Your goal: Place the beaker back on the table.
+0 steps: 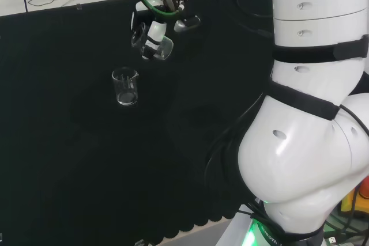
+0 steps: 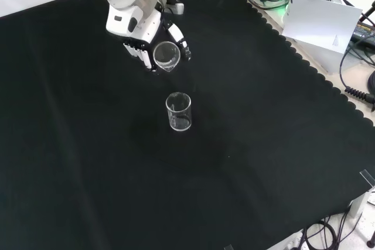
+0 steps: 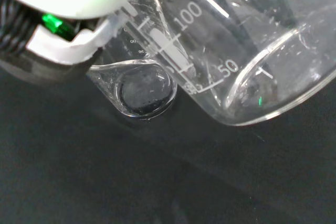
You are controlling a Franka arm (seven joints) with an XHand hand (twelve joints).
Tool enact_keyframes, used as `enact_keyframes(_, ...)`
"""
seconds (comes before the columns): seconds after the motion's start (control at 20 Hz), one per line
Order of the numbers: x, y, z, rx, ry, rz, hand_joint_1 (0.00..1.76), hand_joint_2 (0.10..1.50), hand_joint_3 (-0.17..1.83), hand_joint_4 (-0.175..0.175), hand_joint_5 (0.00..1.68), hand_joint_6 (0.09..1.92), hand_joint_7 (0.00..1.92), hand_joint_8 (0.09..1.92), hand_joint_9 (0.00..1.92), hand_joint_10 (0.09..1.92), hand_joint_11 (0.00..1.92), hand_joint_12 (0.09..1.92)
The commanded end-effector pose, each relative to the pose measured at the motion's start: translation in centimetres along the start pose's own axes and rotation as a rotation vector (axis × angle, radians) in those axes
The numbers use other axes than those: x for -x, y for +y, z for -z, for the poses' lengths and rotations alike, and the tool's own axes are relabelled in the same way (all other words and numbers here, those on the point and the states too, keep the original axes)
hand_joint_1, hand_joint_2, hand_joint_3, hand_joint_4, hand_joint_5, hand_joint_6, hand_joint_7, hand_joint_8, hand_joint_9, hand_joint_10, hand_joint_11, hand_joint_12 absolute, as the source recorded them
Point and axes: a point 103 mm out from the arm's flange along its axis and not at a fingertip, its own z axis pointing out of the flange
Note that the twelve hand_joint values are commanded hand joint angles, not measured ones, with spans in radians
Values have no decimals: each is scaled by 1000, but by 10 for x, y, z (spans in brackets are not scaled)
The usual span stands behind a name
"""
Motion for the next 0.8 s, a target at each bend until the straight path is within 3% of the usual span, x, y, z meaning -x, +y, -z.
enact_keyframes(0.05,17,-4,-8,50,59,-3,1122,547,903,175,1244,859,1781,171,1835,87,1393,680)
enact_keyframes(0.8,79,-16,-43,223,224,-47,1121,548,902,175,1243,859,1778,173,1833,87,1386,683)
